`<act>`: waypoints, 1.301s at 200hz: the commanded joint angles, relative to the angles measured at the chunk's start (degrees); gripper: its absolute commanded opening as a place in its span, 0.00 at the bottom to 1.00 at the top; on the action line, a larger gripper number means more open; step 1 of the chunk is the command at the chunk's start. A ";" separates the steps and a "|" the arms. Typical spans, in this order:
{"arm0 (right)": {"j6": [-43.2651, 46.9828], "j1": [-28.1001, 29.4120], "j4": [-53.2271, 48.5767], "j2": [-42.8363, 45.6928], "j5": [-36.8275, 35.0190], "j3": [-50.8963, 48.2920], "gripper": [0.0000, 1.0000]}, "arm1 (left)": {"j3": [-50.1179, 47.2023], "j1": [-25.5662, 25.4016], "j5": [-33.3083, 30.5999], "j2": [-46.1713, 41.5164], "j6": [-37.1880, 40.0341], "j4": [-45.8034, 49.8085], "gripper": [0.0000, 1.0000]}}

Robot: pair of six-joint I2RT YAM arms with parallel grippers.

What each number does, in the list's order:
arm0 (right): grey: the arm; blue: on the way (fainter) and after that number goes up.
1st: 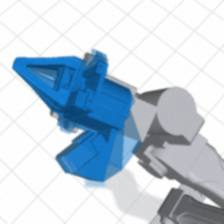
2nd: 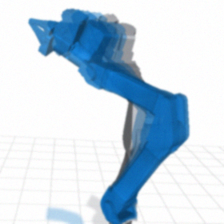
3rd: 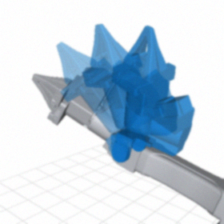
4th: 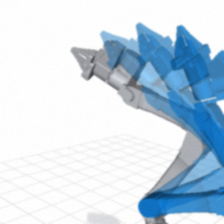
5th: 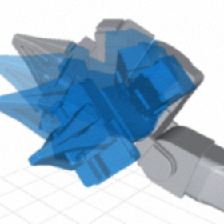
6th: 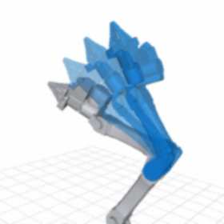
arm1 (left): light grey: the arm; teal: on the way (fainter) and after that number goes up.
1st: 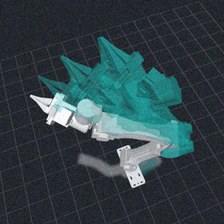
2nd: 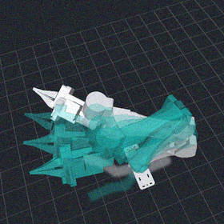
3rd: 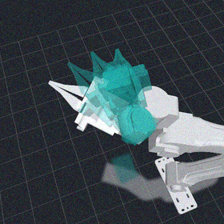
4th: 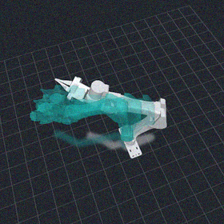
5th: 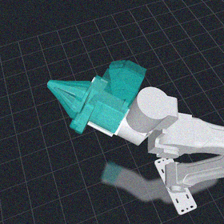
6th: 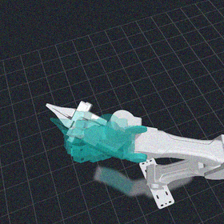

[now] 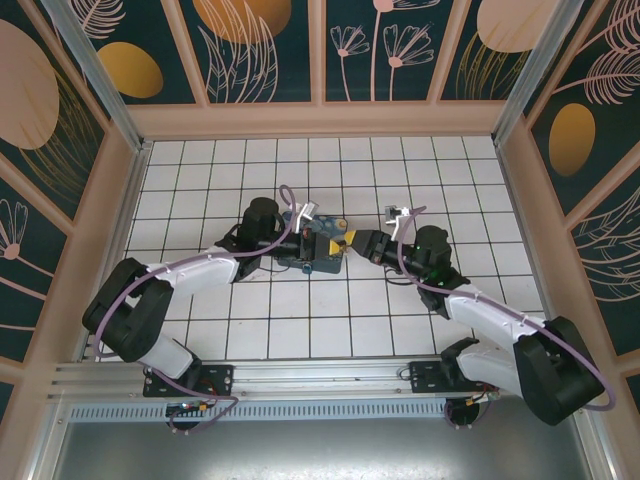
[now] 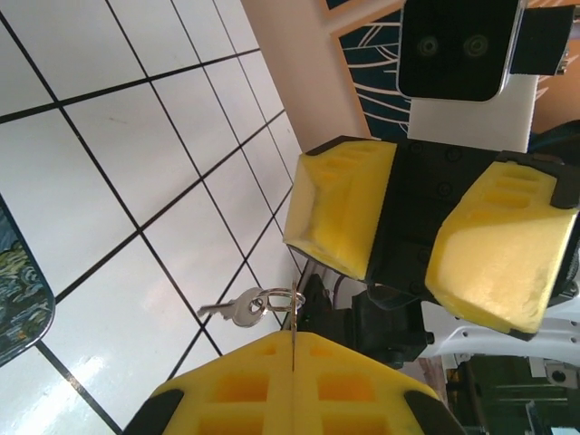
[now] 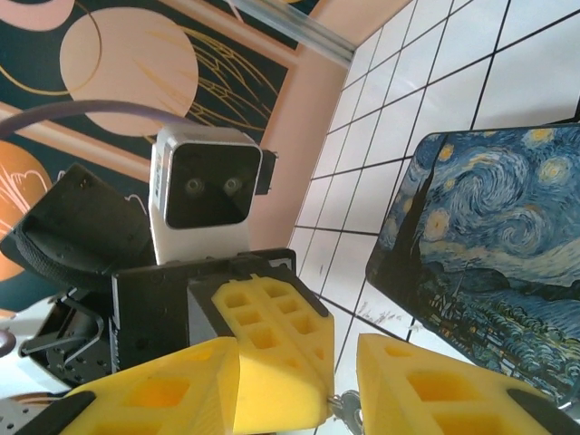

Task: Unlock the padlock with the key

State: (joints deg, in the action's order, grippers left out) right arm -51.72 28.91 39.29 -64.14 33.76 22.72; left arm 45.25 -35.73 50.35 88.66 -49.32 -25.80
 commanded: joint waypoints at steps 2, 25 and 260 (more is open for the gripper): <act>1.49 -0.43 4.36 -1.17 3.14 -0.52 0.39 | 2.63 0.39 3.03 0.53 2.86 1.56 0.00; 1.64 -0.42 4.77 -2.14 3.67 -0.68 0.39 | 3.39 0.39 3.35 1.03 3.75 2.71 0.00; 1.67 -0.45 6.43 -0.29 5.71 -3.12 0.00 | 7.88 1.11 5.77 4.70 9.86 9.11 0.00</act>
State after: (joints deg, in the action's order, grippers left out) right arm -50.92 28.47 42.17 -66.06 38.00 19.75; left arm 51.79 -34.76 56.21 92.49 -40.71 -18.11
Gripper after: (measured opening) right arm 0.047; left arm 0.067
